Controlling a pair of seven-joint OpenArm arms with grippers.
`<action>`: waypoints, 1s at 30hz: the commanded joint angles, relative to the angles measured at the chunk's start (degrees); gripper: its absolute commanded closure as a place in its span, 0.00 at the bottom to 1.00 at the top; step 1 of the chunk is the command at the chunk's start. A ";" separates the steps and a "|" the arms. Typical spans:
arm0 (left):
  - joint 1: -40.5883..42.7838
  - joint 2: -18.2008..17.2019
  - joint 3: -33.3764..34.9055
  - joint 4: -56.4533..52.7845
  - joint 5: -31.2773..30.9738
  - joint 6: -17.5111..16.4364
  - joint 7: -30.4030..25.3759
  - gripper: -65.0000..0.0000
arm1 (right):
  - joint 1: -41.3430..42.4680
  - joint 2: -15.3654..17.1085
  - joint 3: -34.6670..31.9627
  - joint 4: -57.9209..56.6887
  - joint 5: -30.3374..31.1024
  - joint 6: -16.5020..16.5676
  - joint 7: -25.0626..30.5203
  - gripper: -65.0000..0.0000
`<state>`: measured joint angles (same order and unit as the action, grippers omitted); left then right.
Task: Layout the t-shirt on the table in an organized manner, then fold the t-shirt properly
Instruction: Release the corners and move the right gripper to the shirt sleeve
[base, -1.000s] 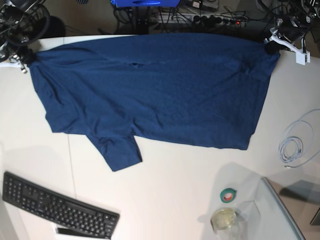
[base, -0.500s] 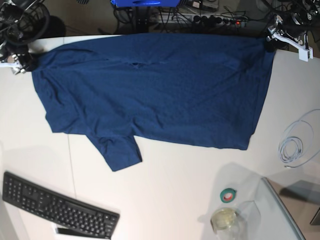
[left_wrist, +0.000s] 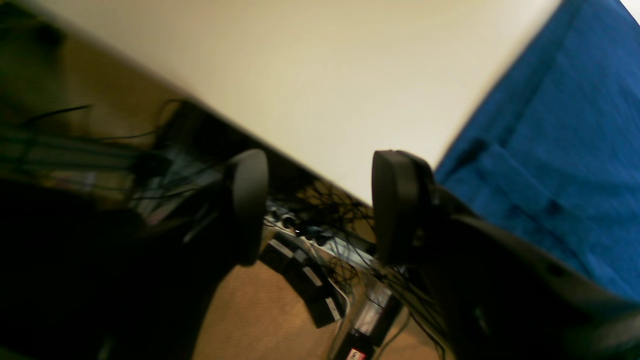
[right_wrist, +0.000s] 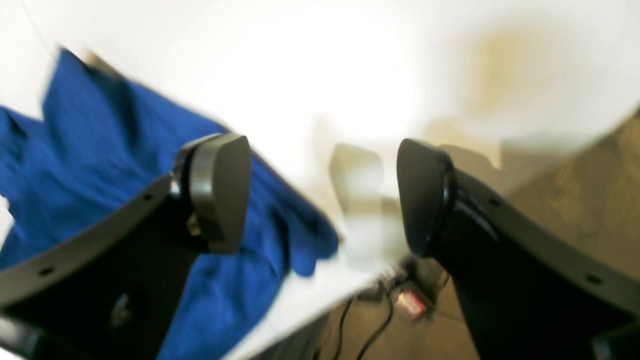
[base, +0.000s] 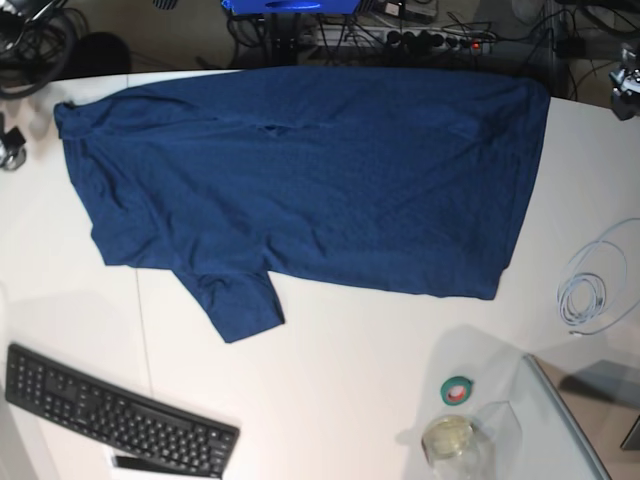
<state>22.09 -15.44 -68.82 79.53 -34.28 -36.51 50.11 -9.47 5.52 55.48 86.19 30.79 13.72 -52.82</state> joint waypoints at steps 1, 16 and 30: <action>0.38 -1.57 -1.91 1.66 -0.75 -0.46 -1.10 0.50 | 1.96 2.53 -3.22 1.41 1.70 2.42 1.08 0.34; 3.80 -1.22 -10.17 1.57 -0.84 -0.81 -1.10 0.51 | 35.98 7.36 -55.35 -32.26 -2.43 8.66 16.38 0.34; 4.59 -1.22 -10.08 1.40 -0.75 -0.81 -1.10 0.99 | 40.99 1.91 -62.91 -53.27 -5.51 6.37 31.15 0.34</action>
<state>26.02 -15.44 -78.54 80.16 -34.30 -37.34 50.13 29.87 6.70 -7.53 32.27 25.06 19.94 -22.41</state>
